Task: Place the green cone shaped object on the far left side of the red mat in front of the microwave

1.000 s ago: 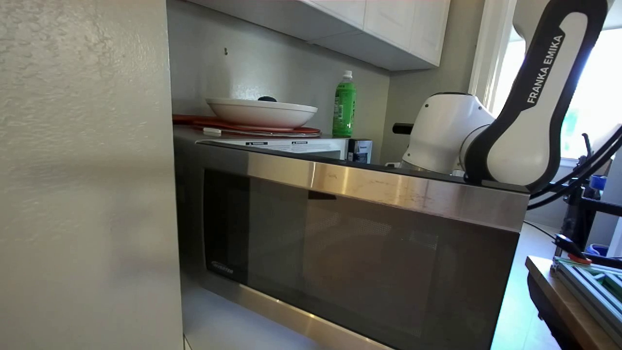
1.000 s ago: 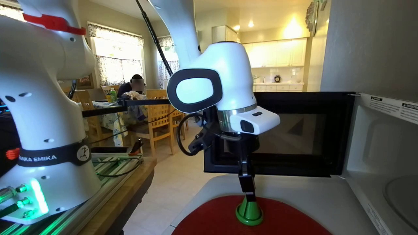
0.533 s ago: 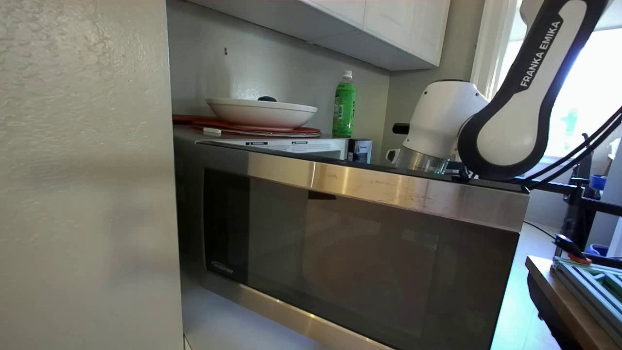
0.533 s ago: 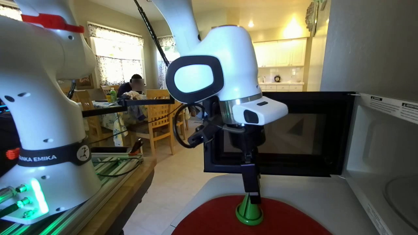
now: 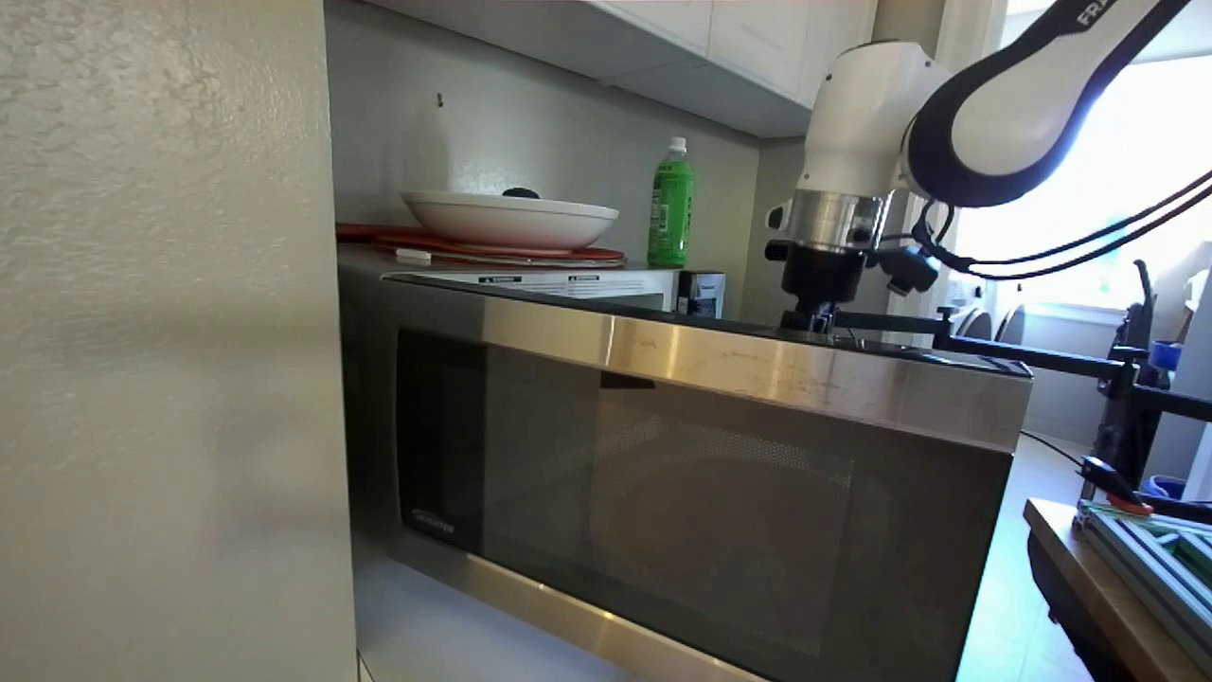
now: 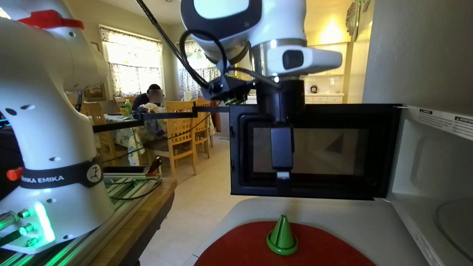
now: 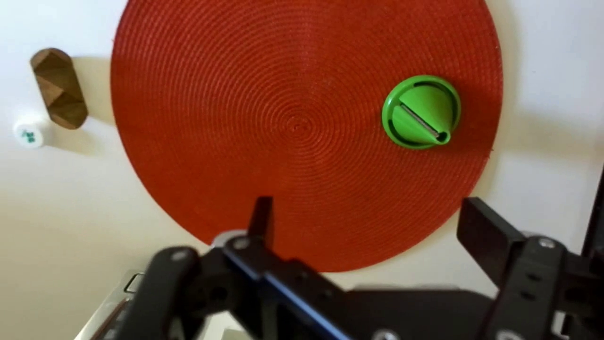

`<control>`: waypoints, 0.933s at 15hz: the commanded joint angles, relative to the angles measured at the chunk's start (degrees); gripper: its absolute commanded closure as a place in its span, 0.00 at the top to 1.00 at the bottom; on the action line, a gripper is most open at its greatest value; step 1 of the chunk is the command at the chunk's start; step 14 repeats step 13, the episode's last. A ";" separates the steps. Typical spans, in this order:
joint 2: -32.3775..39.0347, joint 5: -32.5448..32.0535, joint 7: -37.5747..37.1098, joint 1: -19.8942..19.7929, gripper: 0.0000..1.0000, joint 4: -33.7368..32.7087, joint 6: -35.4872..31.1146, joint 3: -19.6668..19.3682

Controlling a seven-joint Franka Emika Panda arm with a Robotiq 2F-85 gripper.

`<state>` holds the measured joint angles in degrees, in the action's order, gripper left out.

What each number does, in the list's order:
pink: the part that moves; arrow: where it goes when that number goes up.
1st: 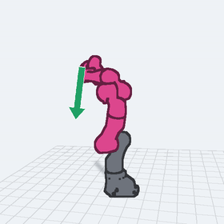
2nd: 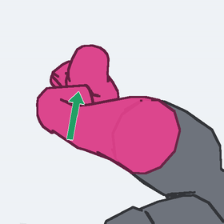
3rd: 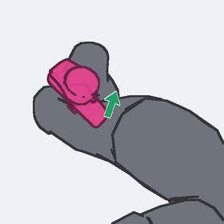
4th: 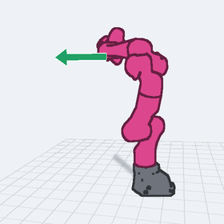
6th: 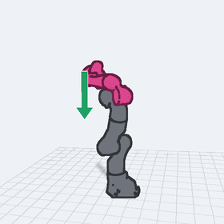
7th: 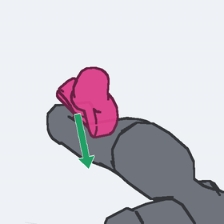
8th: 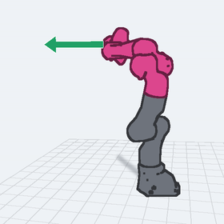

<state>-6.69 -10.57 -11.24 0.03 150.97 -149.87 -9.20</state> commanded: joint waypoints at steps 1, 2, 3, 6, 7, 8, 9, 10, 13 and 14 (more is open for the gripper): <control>-7.08 1.03 1.45 -2.42 1.00 -1.18 9.64 3.24; -8.76 2.43 2.74 -2.39 1.00 -2.09 13.67 3.51; -10.25 2.03 2.35 -2.81 1.00 -2.91 16.75 4.10; -13.67 2.69 1.81 -3.45 1.00 -4.29 22.38 4.80; -12.61 1.74 1.08 -3.69 1.00 -4.06 20.25 5.25; -13.46 1.78 1.08 -3.87 1.00 -4.20 21.22 5.37; -13.81 1.79 1.08 -3.93 1.00 -4.20 21.69 5.43; -13.79 1.80 1.07 -3.93 1.00 -4.19 21.76 5.46; -13.67 1.79 1.06 -3.96 1.00 -4.18 21.77 5.50; -13.67 1.79 1.06 -3.96 1.00 -4.18 21.77 5.50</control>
